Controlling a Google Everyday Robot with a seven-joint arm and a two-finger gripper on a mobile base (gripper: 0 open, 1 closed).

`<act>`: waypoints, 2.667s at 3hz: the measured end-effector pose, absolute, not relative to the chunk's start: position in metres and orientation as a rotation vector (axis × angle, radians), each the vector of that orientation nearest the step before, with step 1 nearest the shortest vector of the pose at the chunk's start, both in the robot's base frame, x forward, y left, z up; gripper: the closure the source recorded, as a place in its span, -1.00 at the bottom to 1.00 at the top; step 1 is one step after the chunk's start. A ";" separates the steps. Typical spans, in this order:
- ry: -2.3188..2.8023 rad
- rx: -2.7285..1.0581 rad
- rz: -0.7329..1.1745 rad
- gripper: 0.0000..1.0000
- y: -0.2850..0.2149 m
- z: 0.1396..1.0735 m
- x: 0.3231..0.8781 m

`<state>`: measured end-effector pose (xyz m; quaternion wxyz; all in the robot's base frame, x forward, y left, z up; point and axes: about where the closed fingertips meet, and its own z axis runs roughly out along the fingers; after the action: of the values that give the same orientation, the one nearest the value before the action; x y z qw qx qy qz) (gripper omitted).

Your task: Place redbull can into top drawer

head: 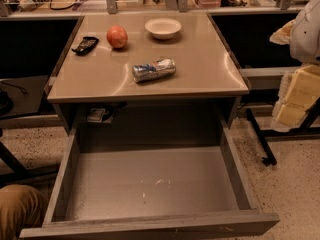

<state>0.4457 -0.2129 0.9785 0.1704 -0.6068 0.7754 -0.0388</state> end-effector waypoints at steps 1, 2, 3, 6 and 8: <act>2.203 -1.724 -0.110 -1.00 -0.213 0.979 0.446; 2.129 -1.774 -0.075 -1.00 -0.191 0.971 0.473; 2.023 -1.809 0.004 -1.00 -0.159 0.951 0.519; 1.891 -1.724 0.035 -1.00 -0.148 0.937 0.580; 1.821 -1.717 0.163 -1.00 -0.103 0.899 0.677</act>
Offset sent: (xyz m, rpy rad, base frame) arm 0.0650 0.0494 -0.0219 0.0621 -0.0113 0.1557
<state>0.6771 -0.1030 0.8987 0.3115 -0.6505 0.6899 0.0618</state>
